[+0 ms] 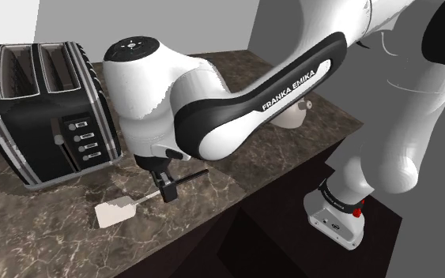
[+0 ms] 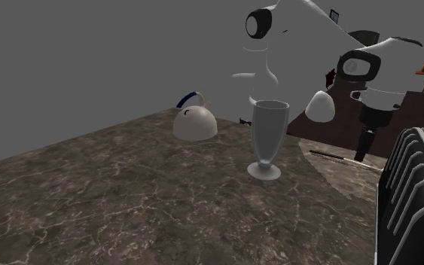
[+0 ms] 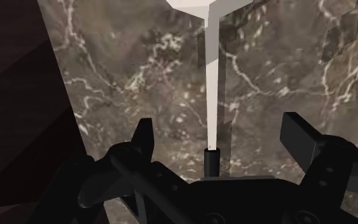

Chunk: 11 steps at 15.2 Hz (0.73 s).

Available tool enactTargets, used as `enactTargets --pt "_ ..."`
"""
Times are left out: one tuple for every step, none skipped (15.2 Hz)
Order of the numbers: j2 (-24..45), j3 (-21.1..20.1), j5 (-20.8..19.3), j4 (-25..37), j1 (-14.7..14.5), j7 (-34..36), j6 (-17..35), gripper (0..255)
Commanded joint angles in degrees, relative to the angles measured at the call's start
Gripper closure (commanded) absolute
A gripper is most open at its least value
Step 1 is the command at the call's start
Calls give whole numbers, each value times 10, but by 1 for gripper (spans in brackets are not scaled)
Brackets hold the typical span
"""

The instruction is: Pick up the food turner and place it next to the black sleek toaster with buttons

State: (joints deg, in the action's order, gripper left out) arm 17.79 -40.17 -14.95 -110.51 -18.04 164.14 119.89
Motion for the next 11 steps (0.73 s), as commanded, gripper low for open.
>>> enactTargets --pt "-13 -5 12 15 3 -8 -25 0" --pt "-21 -8 19 26 5 -12 -42 0" --pt "-26 -10 24 36 6 -16 -55 0" --pt "-26 -10 24 36 5 -16 -55 0" --pt "-26 -10 24 36 5 -16 -55 0" --pt "-26 -10 24 36 5 -16 -55 0" --pt "-26 -10 24 36 5 -16 -55 0" --pt "-26 -10 24 36 5 -16 -55 0" --pt "-26 -10 24 36 5 -16 -55 0" --pt "-26 -10 24 36 5 -16 -55 0" --pt "-26 -10 24 36 5 -16 -55 0"
